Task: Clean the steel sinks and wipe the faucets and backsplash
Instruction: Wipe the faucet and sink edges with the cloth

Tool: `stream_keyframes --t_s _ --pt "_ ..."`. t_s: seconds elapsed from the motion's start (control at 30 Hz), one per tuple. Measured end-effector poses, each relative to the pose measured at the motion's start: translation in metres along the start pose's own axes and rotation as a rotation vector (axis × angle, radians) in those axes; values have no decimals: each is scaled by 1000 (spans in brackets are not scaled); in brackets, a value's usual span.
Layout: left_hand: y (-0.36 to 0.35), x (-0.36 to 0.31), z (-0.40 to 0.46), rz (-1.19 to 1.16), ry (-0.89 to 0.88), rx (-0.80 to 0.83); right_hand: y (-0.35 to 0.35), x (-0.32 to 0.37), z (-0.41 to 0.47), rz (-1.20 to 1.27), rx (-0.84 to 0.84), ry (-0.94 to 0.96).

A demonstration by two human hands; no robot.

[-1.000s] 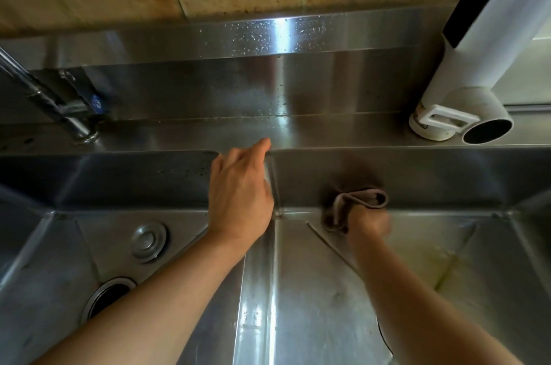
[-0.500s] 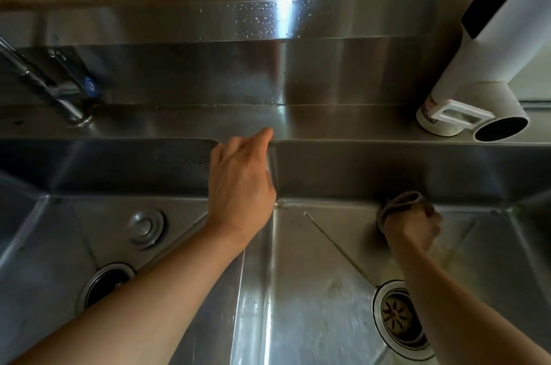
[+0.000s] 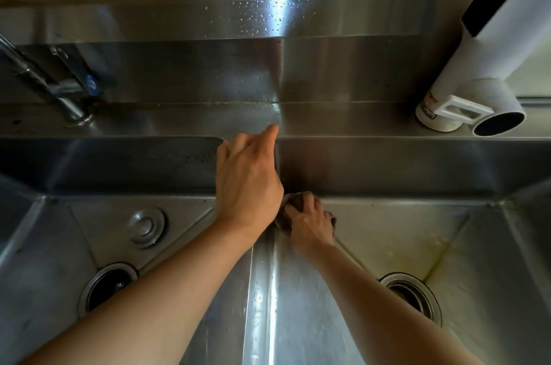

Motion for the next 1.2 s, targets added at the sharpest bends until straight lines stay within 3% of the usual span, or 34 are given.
stream_keyframes --t_s 0.1,0.27,0.63,0.73,0.87,1.0,1.1,1.2 --pt "-1 1 -1 4 5 6 0 24 -8 -90 3 130" --pt "0 0 -1 -8 -1 16 7 -4 -9 -170 -35 92" --pt "5 1 1 -23 -20 -13 25 -192 -45 -336 -82 -322" --pt "4 4 1 -20 -6 4 31 -243 -57 -288 -119 -416" --pt "10 2 1 -42 46 -2 24 -300 -66 -138 -36 -478" --pt "8 -12 -1 31 -32 5 21 -355 -94 -146 10 -631" --pt "3 -17 -3 95 -55 47 17 -357 -104 -125 67 -631" --pt "0 -21 -6 129 -15 93 20 -315 -102 -128 53 -533"
Point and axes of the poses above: each hand's wrist, its own z-axis towards the middle knuckle, its own y-axis out of the back of the hand, x = y × z, the point moved 10 cm from there along z, towards the middle knuckle, and after that the axes turned 9 degrees about -z, right-handed, at the moved point
